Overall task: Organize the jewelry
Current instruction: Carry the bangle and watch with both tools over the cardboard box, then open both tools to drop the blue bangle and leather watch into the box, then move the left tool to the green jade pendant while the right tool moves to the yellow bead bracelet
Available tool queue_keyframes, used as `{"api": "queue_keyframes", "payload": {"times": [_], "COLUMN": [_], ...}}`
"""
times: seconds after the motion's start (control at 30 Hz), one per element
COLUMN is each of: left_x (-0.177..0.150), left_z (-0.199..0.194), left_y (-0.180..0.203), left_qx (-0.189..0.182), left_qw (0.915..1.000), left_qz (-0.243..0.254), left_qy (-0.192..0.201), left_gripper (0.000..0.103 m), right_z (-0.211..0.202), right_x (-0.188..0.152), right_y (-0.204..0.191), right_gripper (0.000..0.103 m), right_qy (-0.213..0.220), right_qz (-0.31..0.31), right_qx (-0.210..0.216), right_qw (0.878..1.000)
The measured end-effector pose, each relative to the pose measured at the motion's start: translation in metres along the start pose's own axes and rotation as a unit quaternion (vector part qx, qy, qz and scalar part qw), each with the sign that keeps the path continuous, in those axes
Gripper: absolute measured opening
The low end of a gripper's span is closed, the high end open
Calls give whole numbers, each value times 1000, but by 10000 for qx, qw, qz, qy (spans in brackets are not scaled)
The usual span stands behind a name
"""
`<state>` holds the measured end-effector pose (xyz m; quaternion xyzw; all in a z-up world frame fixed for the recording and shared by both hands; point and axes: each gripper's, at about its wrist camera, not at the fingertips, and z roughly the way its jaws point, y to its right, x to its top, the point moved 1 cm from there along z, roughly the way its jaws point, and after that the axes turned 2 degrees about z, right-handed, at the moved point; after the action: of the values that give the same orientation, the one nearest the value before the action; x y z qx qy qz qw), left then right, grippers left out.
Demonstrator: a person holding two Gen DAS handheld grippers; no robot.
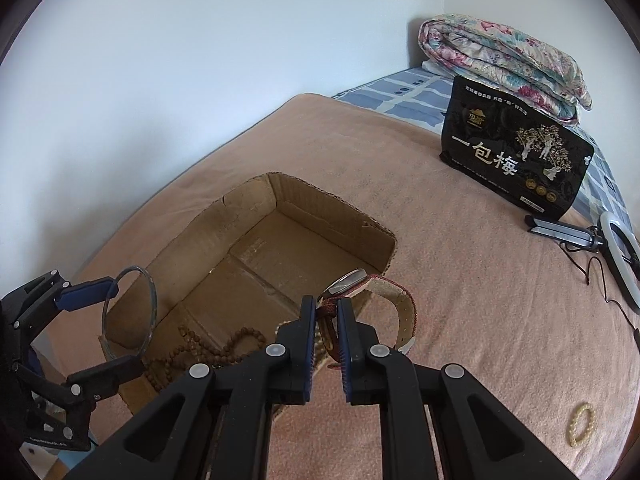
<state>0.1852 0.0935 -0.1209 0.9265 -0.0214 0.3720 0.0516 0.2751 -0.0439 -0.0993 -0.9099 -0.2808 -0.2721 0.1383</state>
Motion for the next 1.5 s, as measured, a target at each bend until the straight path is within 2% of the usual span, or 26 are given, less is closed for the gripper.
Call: {"api": "queue_keyframes", "payload": {"times": [0.33, 0.47, 0.5, 0.53, 0.57, 0.63, 0.7, 0.93, 1.5], "left_x": [1, 0, -1, -1, -1, -2, -2, 0, 4], "left_z": [4, 7, 9, 11, 12, 14, 15, 13, -18], "left_y": [-2, 1, 2, 2, 3, 3, 3, 2, 21], "left_qx": [-121, -286, -321, -334, -336, -319, -332, -290, -180], "left_qw": [9999, 9996, 9995, 9994, 9993, 9993, 9993, 9994, 9997], "left_qz": [-11, 49, 60, 57, 49, 5, -47, -116, 20], "left_qy": [11, -3, -37, -90, -133, -189, -190, -158, 136], "left_gripper": [73, 73, 74, 74, 74, 77, 77, 77, 77], "right_z": [20, 23, 24, 23, 23, 22, 20, 13, -23], "right_x": [23, 29, 30, 30, 29, 28, 28, 27, 17], "right_y": [-13, -16, -16, -16, -15, -13, -10, -4, 15], "right_gripper": [8, 9, 15, 27, 33, 58, 72, 84, 93], "right_qy": [35, 48, 51, 70, 98, 127, 179, 272, 507], "right_qz": [38, 17, 10, 12, 28, 105, 202, 296, 590], "right_qx": [163, 202, 191, 139, 103, 62, 39, -29, -112], "right_qw": [9999, 9998, 9998, 9999, 9999, 9998, 9996, 9992, 9969]}}
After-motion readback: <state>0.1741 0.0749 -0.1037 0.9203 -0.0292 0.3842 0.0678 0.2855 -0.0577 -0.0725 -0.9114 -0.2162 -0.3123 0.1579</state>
